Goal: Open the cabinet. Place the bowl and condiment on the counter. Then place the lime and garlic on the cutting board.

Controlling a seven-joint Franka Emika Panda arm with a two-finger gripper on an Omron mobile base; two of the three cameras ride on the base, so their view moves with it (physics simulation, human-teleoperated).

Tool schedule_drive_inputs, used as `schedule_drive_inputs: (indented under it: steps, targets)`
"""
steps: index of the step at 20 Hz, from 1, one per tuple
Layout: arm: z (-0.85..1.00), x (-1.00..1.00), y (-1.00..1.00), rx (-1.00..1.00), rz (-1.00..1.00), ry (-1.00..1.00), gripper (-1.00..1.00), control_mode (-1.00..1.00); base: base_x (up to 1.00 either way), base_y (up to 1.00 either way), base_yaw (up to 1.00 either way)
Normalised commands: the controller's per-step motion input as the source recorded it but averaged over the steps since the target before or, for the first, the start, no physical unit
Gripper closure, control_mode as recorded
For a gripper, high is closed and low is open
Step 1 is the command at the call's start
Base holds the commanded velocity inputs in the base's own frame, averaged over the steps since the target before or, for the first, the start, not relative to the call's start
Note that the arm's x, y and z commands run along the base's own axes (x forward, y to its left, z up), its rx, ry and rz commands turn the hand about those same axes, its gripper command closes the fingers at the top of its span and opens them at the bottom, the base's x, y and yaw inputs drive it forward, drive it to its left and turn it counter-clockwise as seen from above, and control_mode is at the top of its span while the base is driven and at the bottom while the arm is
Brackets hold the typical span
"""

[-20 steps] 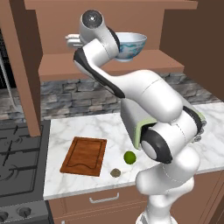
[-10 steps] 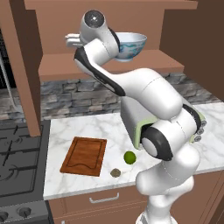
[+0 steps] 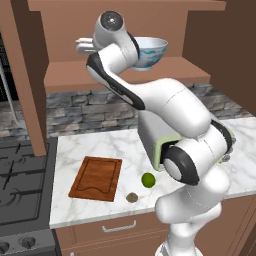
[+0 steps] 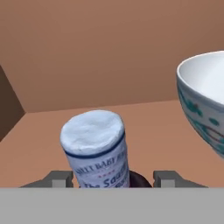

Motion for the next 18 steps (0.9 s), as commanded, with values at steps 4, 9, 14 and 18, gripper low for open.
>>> schedule_drive_inputs:
  steps: [4, 9, 14, 18]
  targets:
    - [-0.04, -0.85, -0.02, 0.0, 0.04, -0.07, 1.0, -1.0, 0.0, 0.0, 0.0]
    - [-0.01, -1.0, -0.04, 0.0, 0.08, -0.15, 1.0, -1.0, 0.0, 0.0, 0.0]
    - [-0.07, -1.0, -0.32, 0.0, 0.06, -0.03, 1.0, -1.0, 0.0, 0.0, 0.0]
    - [-0.21, -1.0, -0.51, 0.0, 0.06, 0.0, 1.0, -1.0, 0.0, 0.0, 0.0]
